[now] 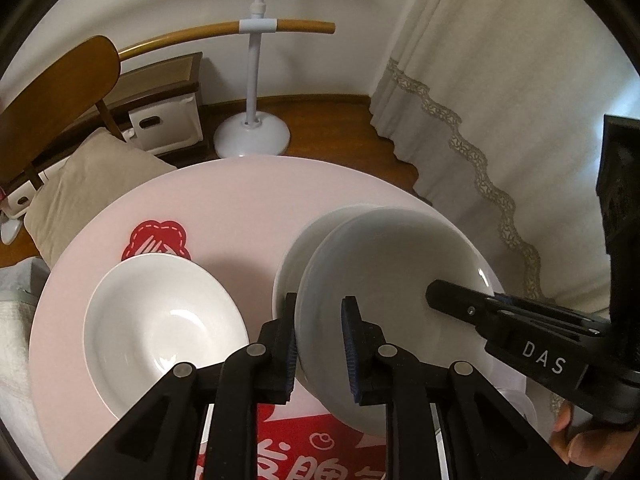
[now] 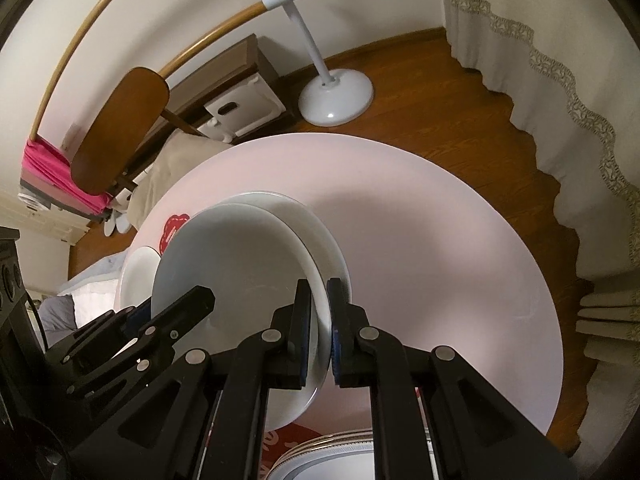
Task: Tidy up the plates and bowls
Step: 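Lift the white bowl with both grippers and carry it over another bowl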
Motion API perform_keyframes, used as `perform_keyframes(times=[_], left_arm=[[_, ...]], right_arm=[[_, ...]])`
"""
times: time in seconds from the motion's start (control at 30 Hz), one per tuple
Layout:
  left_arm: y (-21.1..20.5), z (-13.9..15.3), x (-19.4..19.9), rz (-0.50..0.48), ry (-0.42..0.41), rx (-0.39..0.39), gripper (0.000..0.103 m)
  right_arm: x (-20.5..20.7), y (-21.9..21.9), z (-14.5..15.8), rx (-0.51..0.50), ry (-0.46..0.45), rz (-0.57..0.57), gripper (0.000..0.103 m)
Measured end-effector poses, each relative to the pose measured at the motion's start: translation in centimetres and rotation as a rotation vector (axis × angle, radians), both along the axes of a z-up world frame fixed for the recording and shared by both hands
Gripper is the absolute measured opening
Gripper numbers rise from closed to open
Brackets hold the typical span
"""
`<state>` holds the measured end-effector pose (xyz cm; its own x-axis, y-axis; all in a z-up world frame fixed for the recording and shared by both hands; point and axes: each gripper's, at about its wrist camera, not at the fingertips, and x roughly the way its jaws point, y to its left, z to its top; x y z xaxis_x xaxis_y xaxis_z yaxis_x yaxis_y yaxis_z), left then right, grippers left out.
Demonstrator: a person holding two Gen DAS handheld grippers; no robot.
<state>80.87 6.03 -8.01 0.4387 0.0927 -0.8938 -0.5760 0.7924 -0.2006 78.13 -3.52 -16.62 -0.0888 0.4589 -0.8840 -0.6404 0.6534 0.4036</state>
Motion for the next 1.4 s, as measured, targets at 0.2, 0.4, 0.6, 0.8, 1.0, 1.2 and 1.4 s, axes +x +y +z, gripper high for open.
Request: perform_keyframes(times=[0.2,0.4,0.6,0.8,1.0,1.2,1.4], left_arm=[[0.3,-0.2,0.3,-0.02,-0.001,0.0,0.016],[0.4,-0.2,0.3,-0.026,-0.003,-0.005,0.016],[0.3,-0.3,0.3,-0.027,0.003,0.006,0.016],[-0.1,-0.6,0.3,-0.029,0.02,0.019,0.016],[-0.4,-0.5,0.2,-0.028,0.024,0.039,0.012],[-0.5,-0.4,-0.1,-0.032,0.023,0.046,0.008],[-0.5,-0.5,-0.1,-0.032,0.028,0.041,0.007]], right_arm=[[0.6,-0.3,-0.6,0.03,0.039,-0.016,0.007],[0.8,-0.4,-0.6,0.045,0.058,-0.026,0.007],[1.0,-0.7,-0.8,0.046,0.069,-0.032,0.007],[-1.1,-0.3,0.4,0.02,-0.06,0.005,0.01],[-2.5,-0.5,0.9,0.011,-0.139,-0.001,0.01],[-3.3,-0.4,1.5,-0.009,-0.194,-0.014,0.01],[-2.9,-1.1,1.3,-0.028,-0.194,-0.07,0.012]])
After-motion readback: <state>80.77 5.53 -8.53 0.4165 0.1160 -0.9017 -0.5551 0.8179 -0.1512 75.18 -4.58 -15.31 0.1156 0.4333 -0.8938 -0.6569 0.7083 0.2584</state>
